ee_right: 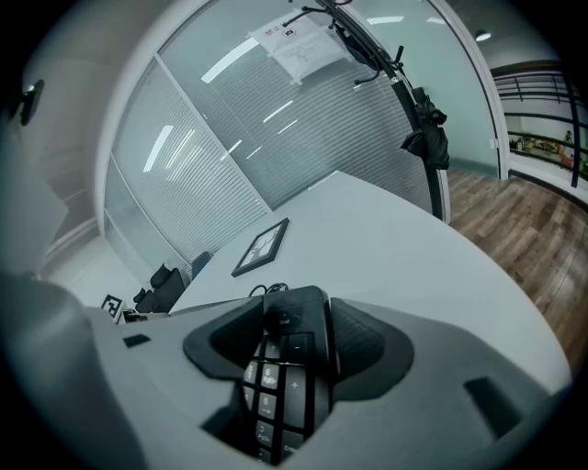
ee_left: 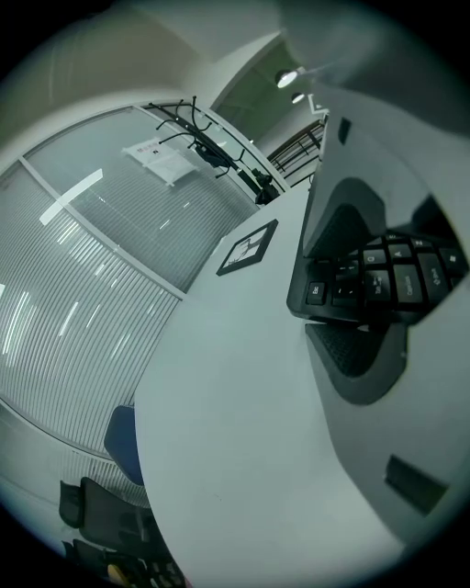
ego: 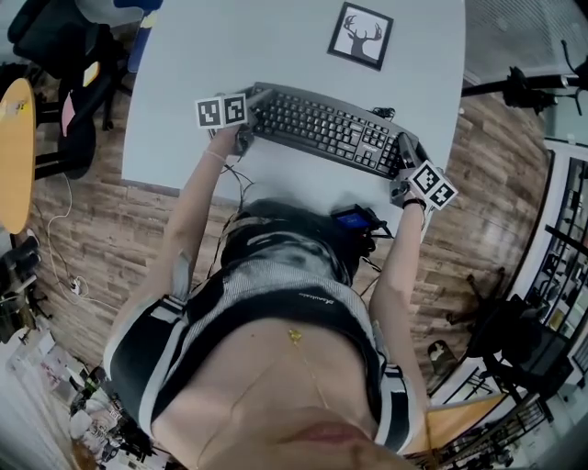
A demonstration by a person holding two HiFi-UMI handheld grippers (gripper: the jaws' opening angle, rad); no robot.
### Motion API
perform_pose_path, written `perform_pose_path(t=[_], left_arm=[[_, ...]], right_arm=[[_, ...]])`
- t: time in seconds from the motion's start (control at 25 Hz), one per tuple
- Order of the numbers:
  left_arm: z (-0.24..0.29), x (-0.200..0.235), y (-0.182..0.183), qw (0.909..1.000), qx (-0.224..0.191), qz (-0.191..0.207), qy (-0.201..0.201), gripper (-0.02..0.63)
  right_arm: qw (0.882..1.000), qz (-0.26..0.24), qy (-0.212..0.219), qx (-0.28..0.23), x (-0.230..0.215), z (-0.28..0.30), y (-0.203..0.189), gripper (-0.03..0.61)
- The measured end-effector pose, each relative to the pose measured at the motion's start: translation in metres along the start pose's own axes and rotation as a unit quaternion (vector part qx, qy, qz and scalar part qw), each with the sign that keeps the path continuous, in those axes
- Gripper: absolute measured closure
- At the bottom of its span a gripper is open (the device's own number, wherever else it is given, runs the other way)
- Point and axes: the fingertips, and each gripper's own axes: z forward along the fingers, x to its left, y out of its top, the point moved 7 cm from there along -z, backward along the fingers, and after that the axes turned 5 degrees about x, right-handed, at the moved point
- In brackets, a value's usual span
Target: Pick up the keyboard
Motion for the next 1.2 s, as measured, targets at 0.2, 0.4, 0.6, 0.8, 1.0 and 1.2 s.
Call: perform_pose_path(t=[0.2, 0.4, 0.6, 0.8, 1.0, 1.2], left_arm=[[-0.014, -0.01, 0.002, 1.0, -0.008, 0.005, -0.003, 0.399], [-0.03, -0.022, 0.006, 0.9998, -0.016, 0.01, 0.001, 0.398], [-0.052, -0.034, 0.013, 0.9995, -0.029, 0.016, -0.003, 0.397], [-0.076, -0.047, 0.022, 0.9988, -0.041, 0.025, -0.004, 0.399], [-0.104, -0.06, 0.029, 0.9979, -0.058, 0.028, -0.009, 0.398], [-0.129, -0.07, 0.036, 0.9969, -0.07, 0.033, -0.012, 0.398]], right_arm=[[1.0, -0.001, 0.002, -0.009, 0.008, -0.014, 0.003, 0.351], [1.0, -0.006, 0.003, -0.018, 0.019, -0.029, 0.011, 0.353], [1.0, -0.011, 0.006, -0.028, 0.037, -0.049, 0.021, 0.353], [0.999, -0.015, 0.005, -0.035, 0.058, -0.069, 0.031, 0.351], [0.998, -0.03, 0.008, -0.049, 0.081, -0.092, 0.043, 0.351], [0.998, -0.037, 0.008, -0.057, 0.101, -0.11, 0.052, 0.348]])
